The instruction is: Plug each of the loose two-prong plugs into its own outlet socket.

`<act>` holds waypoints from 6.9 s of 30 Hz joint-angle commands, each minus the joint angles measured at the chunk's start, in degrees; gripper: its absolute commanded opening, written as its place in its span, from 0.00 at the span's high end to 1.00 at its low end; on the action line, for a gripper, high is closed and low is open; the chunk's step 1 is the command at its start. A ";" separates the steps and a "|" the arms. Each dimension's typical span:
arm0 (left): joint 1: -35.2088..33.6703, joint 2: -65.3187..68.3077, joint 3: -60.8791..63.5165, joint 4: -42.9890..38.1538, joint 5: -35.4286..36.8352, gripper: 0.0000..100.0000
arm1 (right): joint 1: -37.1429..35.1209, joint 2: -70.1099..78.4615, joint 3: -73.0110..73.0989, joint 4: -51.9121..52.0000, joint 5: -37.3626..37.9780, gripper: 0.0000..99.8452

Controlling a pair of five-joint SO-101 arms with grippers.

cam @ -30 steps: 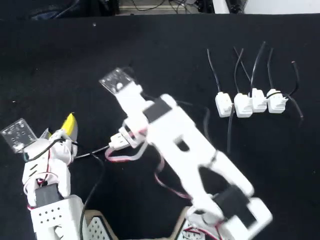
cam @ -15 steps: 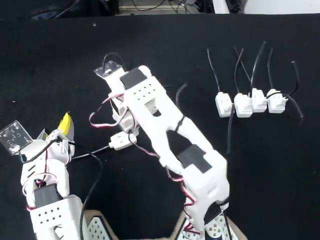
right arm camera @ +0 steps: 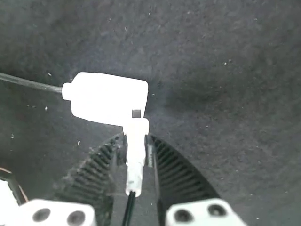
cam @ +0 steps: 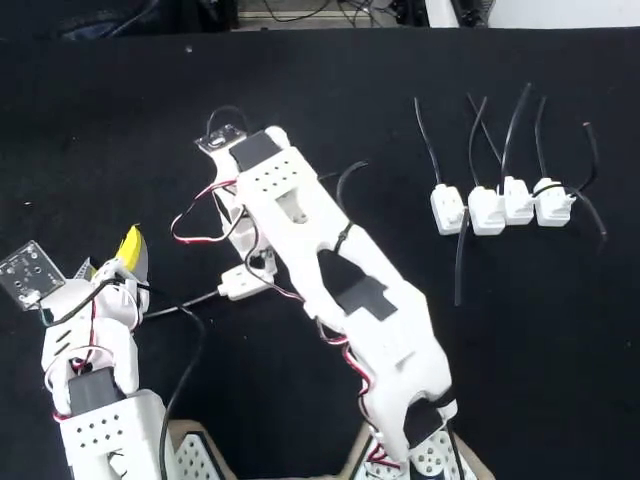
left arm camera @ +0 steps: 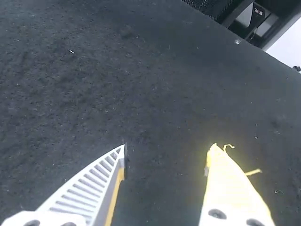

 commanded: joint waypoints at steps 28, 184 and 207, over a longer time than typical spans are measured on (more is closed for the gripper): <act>-0.57 -0.26 -0.75 -1.49 0.62 0.72 | 0.26 -0.92 -1.19 1.67 -3.43 0.99; -11.38 -0.26 -2.95 -1.05 11.25 0.72 | 41.67 16.75 -13.14 -8.79 0.00 0.98; -11.30 -0.26 -2.59 -1.41 11.25 0.72 | 28.92 -14.20 -11.91 1.85 2.64 0.79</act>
